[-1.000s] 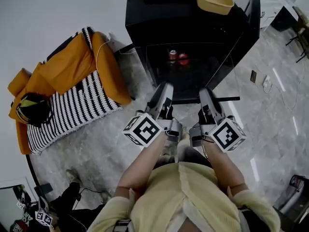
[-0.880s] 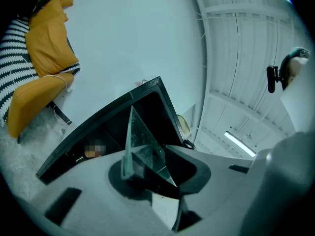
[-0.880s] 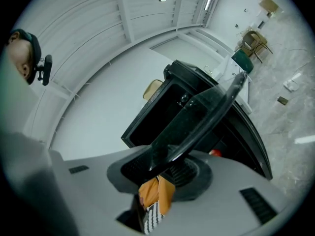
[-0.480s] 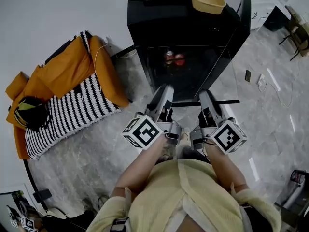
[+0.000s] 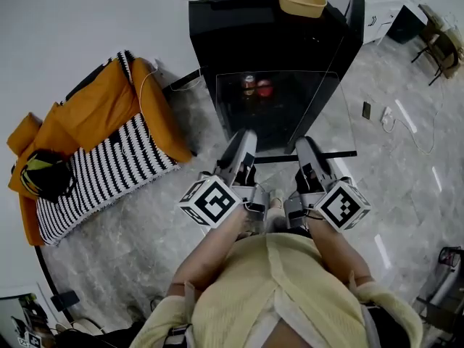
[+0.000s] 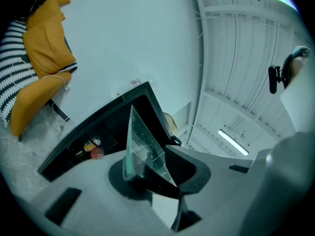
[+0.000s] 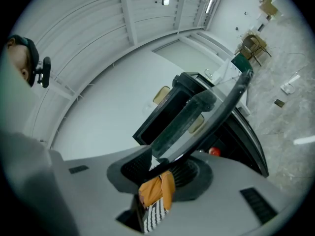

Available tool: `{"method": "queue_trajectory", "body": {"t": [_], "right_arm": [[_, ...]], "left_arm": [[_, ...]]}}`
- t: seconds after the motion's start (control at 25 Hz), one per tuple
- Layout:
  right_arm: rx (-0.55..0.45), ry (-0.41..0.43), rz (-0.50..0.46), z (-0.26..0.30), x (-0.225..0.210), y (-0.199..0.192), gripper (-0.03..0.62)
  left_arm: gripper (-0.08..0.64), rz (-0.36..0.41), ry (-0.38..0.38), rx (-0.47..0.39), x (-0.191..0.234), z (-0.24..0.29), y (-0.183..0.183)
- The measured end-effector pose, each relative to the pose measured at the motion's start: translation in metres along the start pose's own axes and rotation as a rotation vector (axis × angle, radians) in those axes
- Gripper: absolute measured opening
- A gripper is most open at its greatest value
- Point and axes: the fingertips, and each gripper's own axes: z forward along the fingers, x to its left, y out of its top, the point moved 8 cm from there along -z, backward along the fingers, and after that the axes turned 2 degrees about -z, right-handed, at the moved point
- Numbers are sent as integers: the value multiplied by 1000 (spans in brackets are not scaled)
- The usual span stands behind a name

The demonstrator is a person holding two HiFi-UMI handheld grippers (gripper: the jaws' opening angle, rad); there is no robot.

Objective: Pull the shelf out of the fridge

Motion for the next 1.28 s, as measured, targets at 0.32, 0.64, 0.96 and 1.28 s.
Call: {"method": "queue_trajectory", "body": {"t": [0.32, 0.64, 0.96, 1.28], "right_arm": [[14, 7, -5, -15, 15, -5, 114], [27, 11, -16, -24, 25, -8, 115], [36, 5, -21, -25, 27, -10, 117], [45, 9, -29, -32, 32, -16, 117]], "left_arm": [[98, -1, -5, 4, -9, -20, 2], [98, -4, -1, 9, -15, -33, 5], [98, -12, 9, 14, -15, -36, 5], [98, -16, 12, 7, -14, -48, 4]]}}
